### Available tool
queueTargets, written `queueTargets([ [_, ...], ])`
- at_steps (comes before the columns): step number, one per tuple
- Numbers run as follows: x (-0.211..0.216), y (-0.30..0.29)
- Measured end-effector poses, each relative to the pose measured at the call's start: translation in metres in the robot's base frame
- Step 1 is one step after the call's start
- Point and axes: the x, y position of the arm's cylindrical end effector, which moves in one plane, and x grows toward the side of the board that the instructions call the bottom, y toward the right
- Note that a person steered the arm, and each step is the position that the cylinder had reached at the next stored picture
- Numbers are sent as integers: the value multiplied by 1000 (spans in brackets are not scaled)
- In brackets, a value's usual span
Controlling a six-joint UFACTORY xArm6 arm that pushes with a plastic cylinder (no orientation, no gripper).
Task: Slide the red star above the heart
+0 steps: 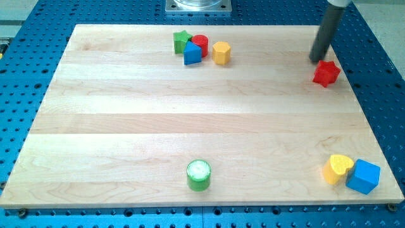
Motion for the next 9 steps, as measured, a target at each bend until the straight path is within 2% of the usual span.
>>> queueTargets([
  [1, 70, 15],
  [2, 88, 4],
  [3, 73, 4],
  [4, 36, 2],
  [5, 55, -6],
  [6, 120, -6],
  [7, 155, -5],
  [8, 121, -1],
  [9, 52, -2],
])
